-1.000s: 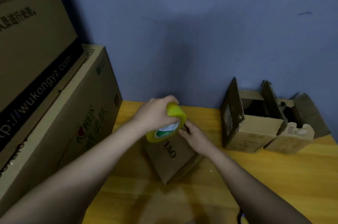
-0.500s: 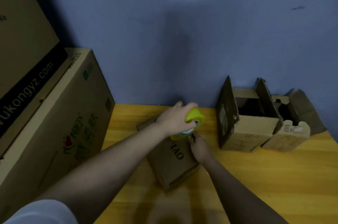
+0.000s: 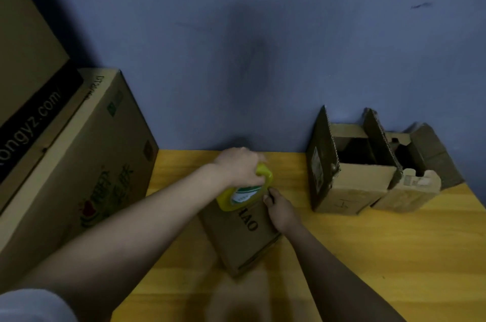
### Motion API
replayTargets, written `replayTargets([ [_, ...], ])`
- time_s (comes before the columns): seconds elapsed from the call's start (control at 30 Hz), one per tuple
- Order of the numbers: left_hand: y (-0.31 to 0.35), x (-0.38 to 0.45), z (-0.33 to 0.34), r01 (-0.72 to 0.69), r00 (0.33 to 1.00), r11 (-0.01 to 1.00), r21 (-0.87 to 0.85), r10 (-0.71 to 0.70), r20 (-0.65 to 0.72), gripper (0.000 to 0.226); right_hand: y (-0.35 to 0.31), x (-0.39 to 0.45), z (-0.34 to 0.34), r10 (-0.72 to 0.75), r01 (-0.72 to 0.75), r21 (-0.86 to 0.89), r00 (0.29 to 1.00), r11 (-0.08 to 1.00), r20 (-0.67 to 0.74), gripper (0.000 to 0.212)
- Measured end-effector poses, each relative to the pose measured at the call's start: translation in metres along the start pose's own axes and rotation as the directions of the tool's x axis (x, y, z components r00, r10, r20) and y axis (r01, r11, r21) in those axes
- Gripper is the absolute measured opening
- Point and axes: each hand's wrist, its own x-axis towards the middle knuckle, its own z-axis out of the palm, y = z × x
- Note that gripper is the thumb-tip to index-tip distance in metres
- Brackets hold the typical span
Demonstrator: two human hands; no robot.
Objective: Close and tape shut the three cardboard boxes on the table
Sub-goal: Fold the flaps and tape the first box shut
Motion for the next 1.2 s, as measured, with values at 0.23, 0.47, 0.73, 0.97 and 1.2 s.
replayTargets([
  [0.23,0.001,-0.018,-0.004,0.025,0.972,0.972,0.233,-0.078,0.221,0.052,-0.006,-0.006,-0.002,0.000,0.000,0.003,1.000,1.000,0.004,0.041],
  [0.47,-0.003,-0.033,0.006,0.079,0.833,0.937,0.340,-0.249,0.494,0.049,-0.009,-0.009,-0.004,0.023,-0.023,-0.010,1.000,1.000,0.004,0.041],
  [0.73,-0.004,-0.049,0.014,0.088,0.877,0.926,0.368,-0.247,0.413,0.041,-0.024,-0.035,0.012,-0.312,0.186,-0.522,0.936,0.832,-0.163,0.059],
  [0.97,-0.014,-0.063,0.015,0.167,0.953,0.943,0.288,-0.230,0.199,0.052,-0.020,-0.031,0.014,-0.310,0.277,-0.604,0.949,0.747,0.053,0.082],
  [1.2,-0.031,-0.109,0.028,0.293,0.952,0.954,-0.063,-0.297,-0.077,0.060,-0.023,-0.036,0.014,-0.266,0.241,-0.655,0.962,0.716,0.063,0.121],
])
